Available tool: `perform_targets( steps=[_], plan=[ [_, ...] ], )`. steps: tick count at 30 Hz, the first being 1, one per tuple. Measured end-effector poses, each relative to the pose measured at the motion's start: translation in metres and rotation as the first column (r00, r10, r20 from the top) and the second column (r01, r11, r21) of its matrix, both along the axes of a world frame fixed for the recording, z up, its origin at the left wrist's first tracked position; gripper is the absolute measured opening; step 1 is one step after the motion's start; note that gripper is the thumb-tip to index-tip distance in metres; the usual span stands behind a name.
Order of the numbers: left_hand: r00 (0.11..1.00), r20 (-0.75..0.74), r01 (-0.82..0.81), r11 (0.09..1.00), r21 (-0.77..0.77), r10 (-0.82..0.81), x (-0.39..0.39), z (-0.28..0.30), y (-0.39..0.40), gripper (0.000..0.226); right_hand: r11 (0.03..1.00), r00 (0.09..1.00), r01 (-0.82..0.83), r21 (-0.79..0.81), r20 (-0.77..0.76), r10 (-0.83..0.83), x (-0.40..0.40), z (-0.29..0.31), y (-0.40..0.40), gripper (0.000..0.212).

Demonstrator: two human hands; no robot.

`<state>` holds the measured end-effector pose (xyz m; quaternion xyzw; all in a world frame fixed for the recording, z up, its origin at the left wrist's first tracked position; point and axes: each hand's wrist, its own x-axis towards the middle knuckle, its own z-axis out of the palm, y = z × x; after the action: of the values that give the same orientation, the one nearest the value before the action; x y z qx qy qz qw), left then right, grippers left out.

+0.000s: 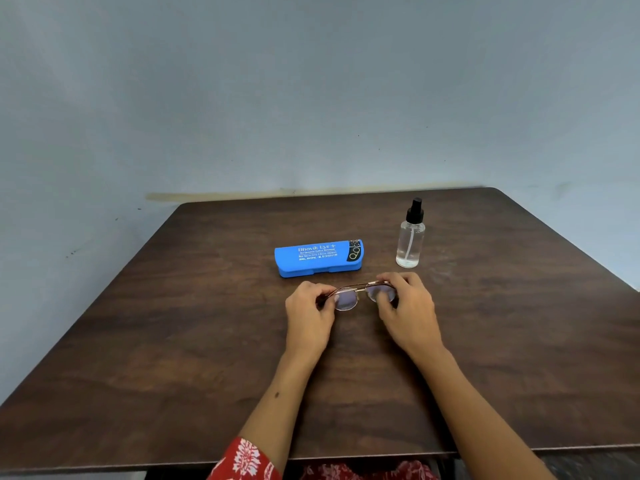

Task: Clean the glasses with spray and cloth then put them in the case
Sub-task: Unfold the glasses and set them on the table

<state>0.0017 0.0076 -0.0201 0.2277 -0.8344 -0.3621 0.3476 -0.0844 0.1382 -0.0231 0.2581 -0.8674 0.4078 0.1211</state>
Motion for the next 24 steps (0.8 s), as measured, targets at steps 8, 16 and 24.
perform_targets(
  steps=[8,16,24],
  plan=[
    [0.997,0.065,0.042,0.995,-0.095,-0.035,-0.0026,-0.0007,0.0010,0.017,0.982,0.984,-0.045,0.183,-0.163,0.076,0.0005,-0.0010,-0.0015,0.026],
    [0.995,0.090,0.061,0.992,-0.107,-0.051,-0.0034,-0.0007,0.0017,0.016,0.989,0.975,-0.041,0.145,-0.210,0.071,0.0009,0.0025,-0.0010,0.012],
    [0.993,0.115,0.058,0.986,-0.153,-0.040,-0.0046,-0.0005,0.0042,0.013,0.999,0.976,-0.048,-0.014,-0.211,0.044,0.0015,0.0042,0.0022,0.006]
  ],
)
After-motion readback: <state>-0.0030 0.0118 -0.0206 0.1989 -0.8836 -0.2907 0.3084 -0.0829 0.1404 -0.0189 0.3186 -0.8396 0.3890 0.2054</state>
